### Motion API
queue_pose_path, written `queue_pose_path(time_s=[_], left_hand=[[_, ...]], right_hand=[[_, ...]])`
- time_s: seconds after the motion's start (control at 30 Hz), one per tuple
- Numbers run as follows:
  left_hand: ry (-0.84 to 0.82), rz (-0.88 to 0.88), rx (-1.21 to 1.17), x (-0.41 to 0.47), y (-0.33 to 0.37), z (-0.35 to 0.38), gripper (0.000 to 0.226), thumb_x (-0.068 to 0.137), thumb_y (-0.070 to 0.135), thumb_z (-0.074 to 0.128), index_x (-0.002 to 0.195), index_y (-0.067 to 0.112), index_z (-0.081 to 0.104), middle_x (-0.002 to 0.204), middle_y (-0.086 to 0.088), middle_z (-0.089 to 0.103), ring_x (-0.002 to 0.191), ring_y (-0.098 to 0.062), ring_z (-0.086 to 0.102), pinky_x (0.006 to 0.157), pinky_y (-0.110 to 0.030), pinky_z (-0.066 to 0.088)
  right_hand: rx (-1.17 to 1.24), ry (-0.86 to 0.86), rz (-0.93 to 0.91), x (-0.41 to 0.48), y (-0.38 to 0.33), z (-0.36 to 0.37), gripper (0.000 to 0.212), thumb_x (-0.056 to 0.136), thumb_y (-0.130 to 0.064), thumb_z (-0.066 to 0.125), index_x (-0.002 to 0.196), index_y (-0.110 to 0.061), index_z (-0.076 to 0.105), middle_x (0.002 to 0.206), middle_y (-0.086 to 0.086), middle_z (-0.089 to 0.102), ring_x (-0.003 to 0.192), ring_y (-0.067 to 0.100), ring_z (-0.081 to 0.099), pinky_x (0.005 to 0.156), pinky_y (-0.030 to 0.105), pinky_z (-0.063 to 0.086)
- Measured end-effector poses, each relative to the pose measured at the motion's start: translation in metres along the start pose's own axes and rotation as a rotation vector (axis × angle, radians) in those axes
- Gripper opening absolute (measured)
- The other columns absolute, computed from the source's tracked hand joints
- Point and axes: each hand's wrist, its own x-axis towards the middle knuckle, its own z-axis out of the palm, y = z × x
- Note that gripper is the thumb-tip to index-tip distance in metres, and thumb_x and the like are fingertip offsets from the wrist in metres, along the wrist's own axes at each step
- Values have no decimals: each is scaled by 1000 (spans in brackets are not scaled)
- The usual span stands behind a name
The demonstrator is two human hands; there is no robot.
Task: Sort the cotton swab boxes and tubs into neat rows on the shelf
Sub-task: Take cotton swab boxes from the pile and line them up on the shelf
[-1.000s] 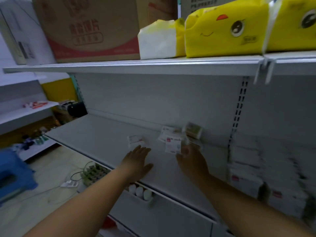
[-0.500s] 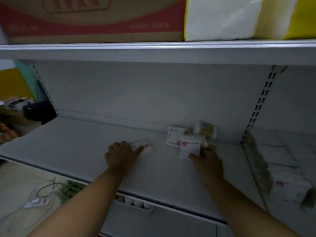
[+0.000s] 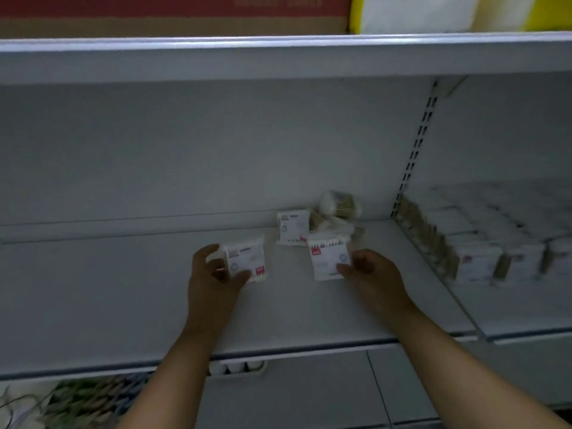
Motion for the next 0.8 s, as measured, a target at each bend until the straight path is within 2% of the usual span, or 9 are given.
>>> queue_pose_path(time_s=[0.07, 0.13, 0.2, 0.27, 0.4, 0.5, 0.57, 0.63, 0.8], left_hand=[[-53, -20, -87, -8, 6, 2, 43, 68, 5, 81, 94, 26, 55, 82, 11, 67, 74, -2, 65, 57, -9, 45], [-115, -30, -184, -20, 18, 12, 34, 69, -2, 77, 84, 24, 63, 75, 12, 71, 71, -3, 67, 54, -8, 47], [-162, -53, -313, -32, 34, 29, 33, 74, -7, 70, 85, 24, 67, 75, 11, 73, 69, -5, 68, 57, -13, 51], [-242, -95, -416, -45, 51, 52, 36, 79, -9, 63, 93, 25, 67, 83, 7, 74, 74, -11, 69, 58, -21, 53], [-370, -149, -432, -78, 81, 112, 44, 81, -6, 60, 99, 34, 60, 85, 4, 73, 72, -15, 70, 53, -30, 52], [-384, -123, -348, -108, 108, 164, 37, 75, -3, 71, 98, 22, 59, 91, -3, 72, 78, -20, 69, 70, -35, 55], [-431, -74, -315, -128, 127, 198, 28, 75, -1, 72, 90, 20, 62, 84, 0, 74, 75, -17, 70, 64, -29, 54], [-471, 2, -259, -149, 143, 228, 22, 77, 4, 72, 85, 23, 66, 78, 10, 73, 70, -7, 69, 56, -18, 50], [-524, 102, -182, -197, 172, 298, 31, 72, -2, 75, 73, 28, 69, 71, 17, 72, 64, 1, 66, 52, -9, 47]], right_hand=[[142, -6, 29, -7, -3, -5, 13, 78, -18, 74, 71, -18, 63, 64, -14, 66, 58, -3, 59, 53, 11, 44], [325, -17, 74, -13, -5, -14, 18, 79, -11, 73, 66, -18, 62, 67, -8, 68, 63, 2, 63, 56, 13, 49], [488, -66, 111, -20, -6, -31, 17, 80, -6, 70, 68, -16, 63, 75, 2, 72, 70, 11, 68, 58, 20, 52], [580, -103, 132, -25, -6, -56, 11, 83, -5, 65, 76, -11, 62, 80, 5, 73, 73, 15, 70, 59, 22, 53], [645, -75, 112, -37, 8, -129, 6, 85, -2, 60, 88, -7, 62, 87, 6, 72, 77, 17, 69, 60, 24, 54], [621, -33, 95, -46, 24, -190, 13, 86, -1, 58, 92, -9, 66, 84, 4, 72, 75, 15, 69, 59, 24, 54], [596, 2, 92, -51, 37, -230, 14, 86, 0, 57, 89, -9, 67, 80, 4, 70, 70, 13, 68, 57, 23, 54], [574, 37, 98, -55, 53, -268, 13, 85, 1, 58, 86, -9, 66, 77, 3, 70, 67, 11, 67, 57, 22, 54], [559, 121, 125, -64, 96, -352, 14, 84, 3, 59, 90, -8, 66, 81, 1, 73, 69, 10, 68, 56, 18, 51]])
